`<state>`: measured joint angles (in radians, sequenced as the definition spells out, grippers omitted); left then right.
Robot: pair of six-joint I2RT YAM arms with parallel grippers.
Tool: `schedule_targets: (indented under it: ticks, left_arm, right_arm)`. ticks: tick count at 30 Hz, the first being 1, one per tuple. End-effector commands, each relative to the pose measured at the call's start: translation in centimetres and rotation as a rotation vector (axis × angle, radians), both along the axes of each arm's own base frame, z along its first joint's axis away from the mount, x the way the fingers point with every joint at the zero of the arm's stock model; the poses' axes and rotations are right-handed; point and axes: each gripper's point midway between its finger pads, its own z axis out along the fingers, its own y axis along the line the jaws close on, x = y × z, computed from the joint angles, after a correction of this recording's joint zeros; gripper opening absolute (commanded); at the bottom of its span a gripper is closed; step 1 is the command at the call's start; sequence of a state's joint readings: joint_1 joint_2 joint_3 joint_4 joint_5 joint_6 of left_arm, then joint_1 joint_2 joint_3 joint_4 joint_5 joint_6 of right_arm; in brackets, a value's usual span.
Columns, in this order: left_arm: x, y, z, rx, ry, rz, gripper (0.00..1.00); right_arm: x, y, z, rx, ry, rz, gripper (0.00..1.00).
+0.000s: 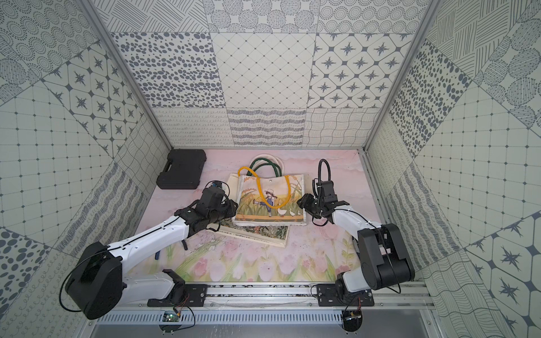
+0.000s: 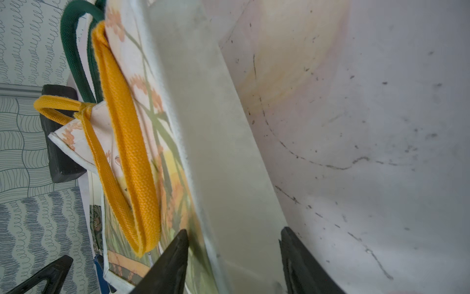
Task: Put away the canvas bag
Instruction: Adjust the canvas bag at the center of the board.
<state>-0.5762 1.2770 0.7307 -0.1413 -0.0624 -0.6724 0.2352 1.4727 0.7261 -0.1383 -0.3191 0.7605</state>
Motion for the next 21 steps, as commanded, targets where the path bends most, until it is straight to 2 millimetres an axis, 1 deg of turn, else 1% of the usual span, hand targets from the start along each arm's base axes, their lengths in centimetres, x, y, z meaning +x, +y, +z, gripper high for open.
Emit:
schedule_targets:
  ticks: [1,4,9,15,19,21]
  left_arm:
    - [0.7,0.1,0.3,0.004,-0.03,0.024,0.36]
    - [0.7,0.1,0.2,0.004,-0.029,0.021,0.37]
    - [0.7,0.0,0.0,0.005,-0.023,0.02,0.37]
    - [0.7,-0.1,-0.2,0.008,-0.018,0.016,0.37]
    - [0.8,-0.3,-0.3,0.005,-0.014,0.01,0.37]
    - [0.8,-0.3,-0.5,0.008,-0.011,0.008,0.37]
  right_arm:
    - [0.3,0.6,-0.5,0.049,-0.008,-0.007,0.59]
    - [0.3,1.0,-0.9,0.091,-0.002,0.0,0.56]
    - [0.2,2.0,-0.6,0.168,-0.042,0.033,0.51]
    - [-0.5,3.1,1.5,0.278,-0.129,0.068,0.49]
    - [-1.4,3.7,2.3,0.37,-0.155,0.076,0.48]
    - [-1.5,4.2,3.0,0.436,-0.168,0.081,0.48]
